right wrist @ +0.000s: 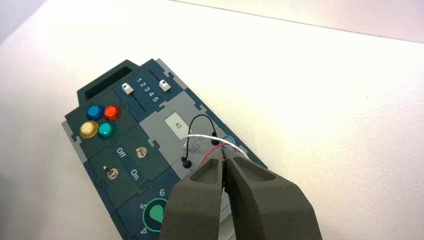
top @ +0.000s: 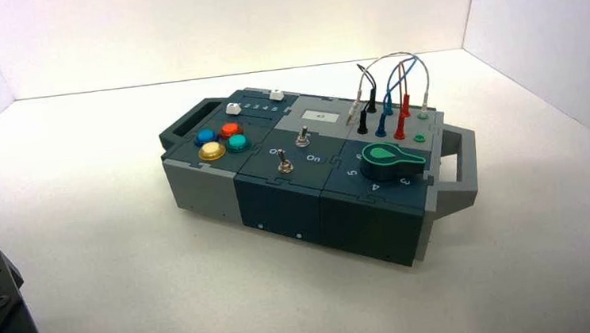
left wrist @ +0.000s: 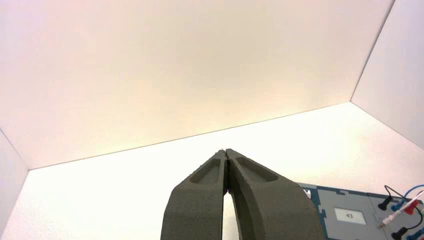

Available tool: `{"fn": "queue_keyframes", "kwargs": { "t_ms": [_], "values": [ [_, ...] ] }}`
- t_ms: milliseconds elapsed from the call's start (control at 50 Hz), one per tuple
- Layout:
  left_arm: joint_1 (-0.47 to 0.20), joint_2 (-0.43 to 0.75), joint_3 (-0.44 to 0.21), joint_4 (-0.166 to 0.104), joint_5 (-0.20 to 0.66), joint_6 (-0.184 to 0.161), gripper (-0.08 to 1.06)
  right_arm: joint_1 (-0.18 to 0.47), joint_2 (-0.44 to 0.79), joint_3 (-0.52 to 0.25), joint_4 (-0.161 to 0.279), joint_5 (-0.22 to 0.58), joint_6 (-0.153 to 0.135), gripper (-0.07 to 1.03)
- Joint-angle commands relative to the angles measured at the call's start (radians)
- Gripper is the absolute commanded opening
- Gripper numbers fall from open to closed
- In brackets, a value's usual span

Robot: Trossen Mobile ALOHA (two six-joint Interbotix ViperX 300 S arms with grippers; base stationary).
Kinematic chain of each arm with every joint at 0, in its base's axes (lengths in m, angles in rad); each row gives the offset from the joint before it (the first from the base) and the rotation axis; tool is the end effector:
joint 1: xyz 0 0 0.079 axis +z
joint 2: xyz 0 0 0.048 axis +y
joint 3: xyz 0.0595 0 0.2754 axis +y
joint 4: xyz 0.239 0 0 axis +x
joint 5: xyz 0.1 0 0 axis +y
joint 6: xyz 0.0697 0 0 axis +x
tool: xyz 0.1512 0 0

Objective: Move the top slider to position 3.

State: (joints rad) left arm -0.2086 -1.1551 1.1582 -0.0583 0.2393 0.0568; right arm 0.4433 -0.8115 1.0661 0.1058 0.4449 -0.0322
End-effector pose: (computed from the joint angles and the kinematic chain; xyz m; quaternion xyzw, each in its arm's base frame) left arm 0.3178 -0.0704 0.2387 0.0118 0.1201 -0.1102 0.9866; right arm 0.3014 0.1542 0.1327 -0.0386 0.3419 0.2167 0.9136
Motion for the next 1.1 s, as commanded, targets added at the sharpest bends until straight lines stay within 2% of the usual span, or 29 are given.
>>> {"fn": "queue_keyframes", "kwargs": {
  "t_ms": [20, 200, 440, 580, 800, 1100],
  "values": [
    [0.005, 0.012, -0.014, -0.002, -0.011, 0.0, -0.03, 0.009, 0.046, -0.051, 0.003, -0.017, -0.003, -0.02],
    [0.005, 0.011, -0.014, -0.003, -0.011, -0.002, -0.03, 0.035, 0.127, -0.072, 0.003, -0.017, -0.003, -0.02],
    [0.005, 0.003, -0.012, -0.003, -0.011, -0.002, -0.03, 0.146, 0.298, -0.143, 0.006, -0.02, 0.002, -0.02],
    [0.005, 0.003, -0.014, -0.003, -0.011, -0.002, -0.03, 0.178, 0.41, -0.193, 0.017, -0.02, 0.003, -0.02],
    [0.005, 0.002, -0.012, -0.003, -0.009, -0.002, -0.03, 0.212, 0.557, -0.262, 0.043, -0.018, 0.003, -0.02],
    [0.005, -0.005, -0.014, -0.003, -0.008, -0.003, -0.03, 0.232, 0.71, -0.371, 0.037, -0.018, 0.002, -0.02]
  ]
}}
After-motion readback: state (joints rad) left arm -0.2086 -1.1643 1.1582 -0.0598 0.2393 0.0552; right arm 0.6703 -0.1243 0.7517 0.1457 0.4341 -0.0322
